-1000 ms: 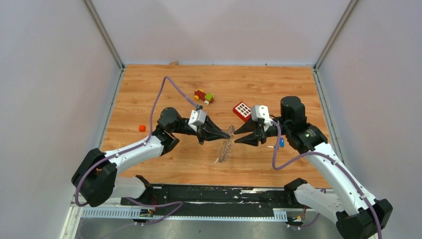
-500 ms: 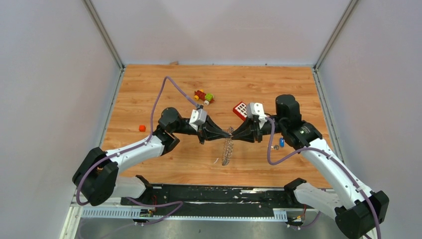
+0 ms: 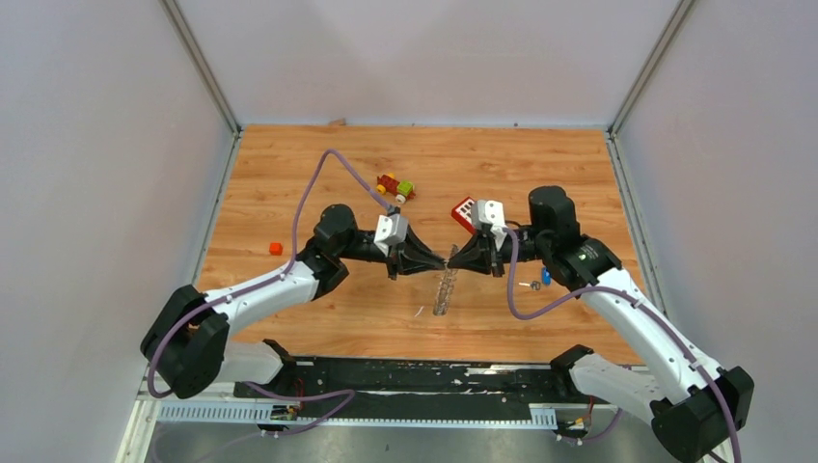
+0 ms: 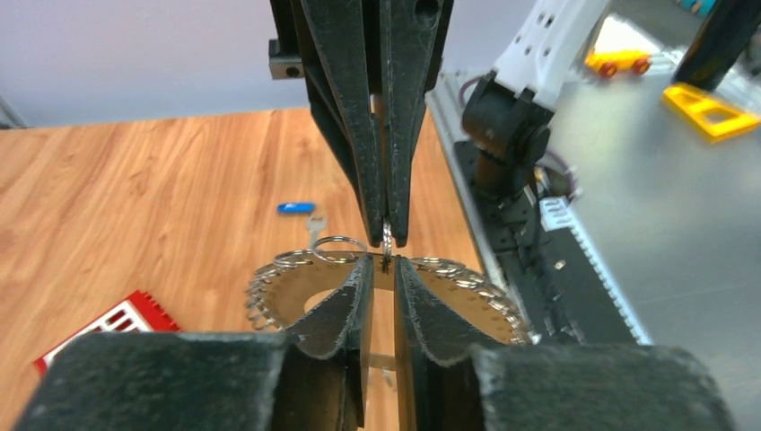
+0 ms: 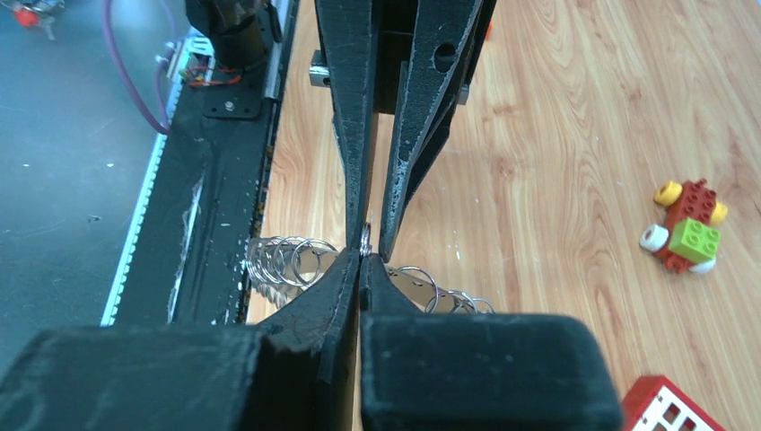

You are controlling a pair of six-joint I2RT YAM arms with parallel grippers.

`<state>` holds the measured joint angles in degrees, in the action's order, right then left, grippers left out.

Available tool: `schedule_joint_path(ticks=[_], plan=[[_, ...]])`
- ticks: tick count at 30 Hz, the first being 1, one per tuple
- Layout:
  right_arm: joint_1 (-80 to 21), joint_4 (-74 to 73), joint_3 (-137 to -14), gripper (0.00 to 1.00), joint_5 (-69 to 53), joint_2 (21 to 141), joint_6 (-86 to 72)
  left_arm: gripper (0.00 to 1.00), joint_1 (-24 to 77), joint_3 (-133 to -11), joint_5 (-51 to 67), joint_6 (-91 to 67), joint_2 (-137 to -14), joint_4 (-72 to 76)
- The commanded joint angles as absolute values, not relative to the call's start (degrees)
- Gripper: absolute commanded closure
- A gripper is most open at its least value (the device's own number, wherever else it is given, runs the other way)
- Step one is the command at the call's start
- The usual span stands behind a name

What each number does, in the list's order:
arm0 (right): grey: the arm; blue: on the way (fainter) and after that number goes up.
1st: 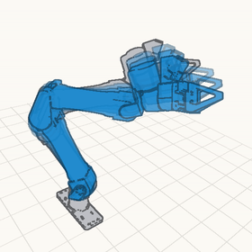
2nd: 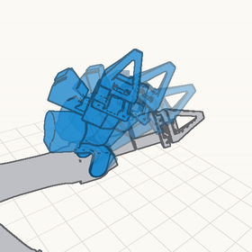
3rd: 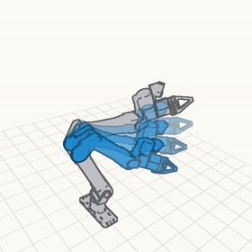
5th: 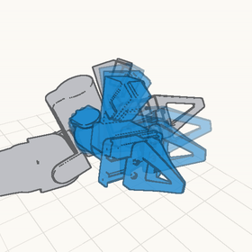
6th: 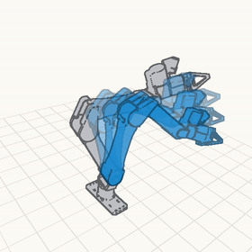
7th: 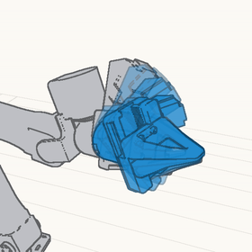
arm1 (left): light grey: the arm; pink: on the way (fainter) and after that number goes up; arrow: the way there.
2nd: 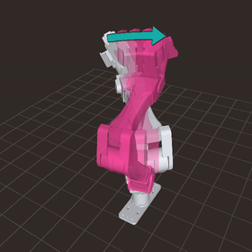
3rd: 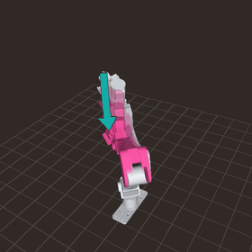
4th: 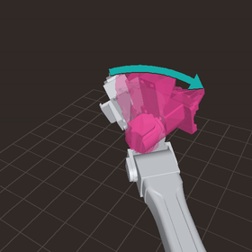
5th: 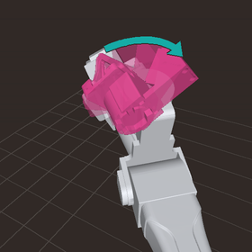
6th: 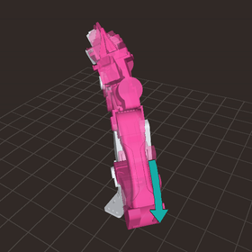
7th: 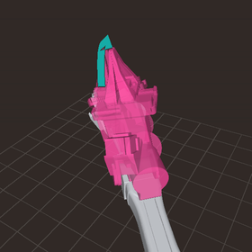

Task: Put the keys on the keyring

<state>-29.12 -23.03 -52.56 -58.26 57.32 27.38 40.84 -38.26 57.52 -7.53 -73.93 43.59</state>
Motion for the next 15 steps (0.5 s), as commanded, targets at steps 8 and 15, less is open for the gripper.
schedule_joint_path(ticks=[8, 15], plan=[[-33.5, -40.6, -62.9, 1.00, -44.7, 61.1, 38.9, 0.54, 40.7, -52.3, 48.8, 29.5, -70.1, -2.2], [-35.9, -43.4, -65.7, 1.00, -39.7, 62.7, 38.9, 0.56, 41.6, -56.0, 51.4, 32.8, -72.8, -7.3]])
